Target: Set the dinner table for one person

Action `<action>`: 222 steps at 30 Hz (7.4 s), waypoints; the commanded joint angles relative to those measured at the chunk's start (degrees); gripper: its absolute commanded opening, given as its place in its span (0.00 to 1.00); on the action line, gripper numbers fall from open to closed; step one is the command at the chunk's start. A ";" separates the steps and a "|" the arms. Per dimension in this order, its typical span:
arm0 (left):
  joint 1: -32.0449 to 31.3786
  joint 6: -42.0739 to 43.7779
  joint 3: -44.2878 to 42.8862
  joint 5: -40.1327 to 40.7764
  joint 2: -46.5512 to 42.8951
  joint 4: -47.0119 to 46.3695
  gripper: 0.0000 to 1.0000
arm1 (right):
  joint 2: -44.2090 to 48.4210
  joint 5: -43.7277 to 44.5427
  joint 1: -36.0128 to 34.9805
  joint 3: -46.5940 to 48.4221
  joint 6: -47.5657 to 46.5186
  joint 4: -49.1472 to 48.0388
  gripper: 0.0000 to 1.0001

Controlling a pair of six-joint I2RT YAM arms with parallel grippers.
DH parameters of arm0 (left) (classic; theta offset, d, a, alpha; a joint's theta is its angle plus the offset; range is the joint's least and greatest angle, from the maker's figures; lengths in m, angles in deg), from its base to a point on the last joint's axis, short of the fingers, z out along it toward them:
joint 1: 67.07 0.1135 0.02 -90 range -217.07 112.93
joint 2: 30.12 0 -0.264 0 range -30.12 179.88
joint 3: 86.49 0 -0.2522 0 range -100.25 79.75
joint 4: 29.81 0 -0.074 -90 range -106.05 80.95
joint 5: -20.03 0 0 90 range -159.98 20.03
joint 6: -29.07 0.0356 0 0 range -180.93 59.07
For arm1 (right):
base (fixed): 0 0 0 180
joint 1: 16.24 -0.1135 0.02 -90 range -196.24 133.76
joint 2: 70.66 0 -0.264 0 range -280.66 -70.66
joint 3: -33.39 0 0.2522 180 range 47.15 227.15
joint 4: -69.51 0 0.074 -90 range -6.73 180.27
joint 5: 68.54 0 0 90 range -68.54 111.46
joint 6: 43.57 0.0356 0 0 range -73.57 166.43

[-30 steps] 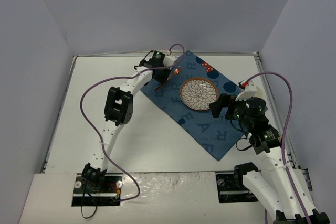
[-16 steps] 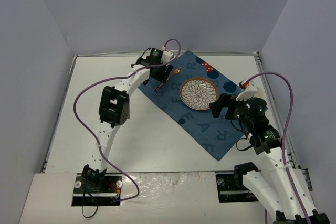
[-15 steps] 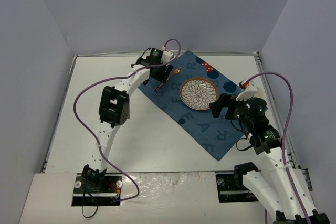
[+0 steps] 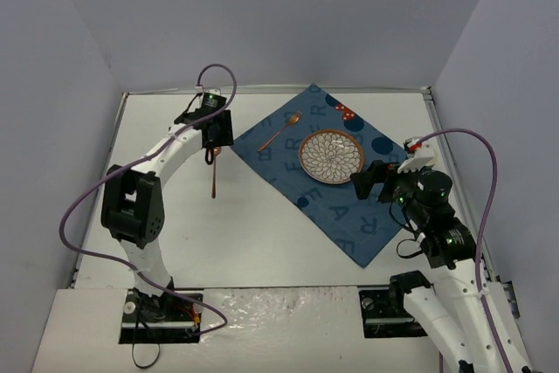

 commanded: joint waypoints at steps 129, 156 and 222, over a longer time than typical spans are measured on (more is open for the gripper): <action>-44.66 -3.36 -48.21 -5.13 39.13 -1.30 0.00 | 21.86 6.78 -0.52 15.06 -3.06 9.78 1.00; -44.57 -2.77 -52.61 -2.89 44.27 -2.18 0.02 | 23.09 6.36 -0.52 14.18 -2.16 10.12 1.00; -22.95 5.39 35.83 37.32 -76.31 11.14 0.97 | 29.96 24.55 -0.78 20.06 -14.56 18.06 1.00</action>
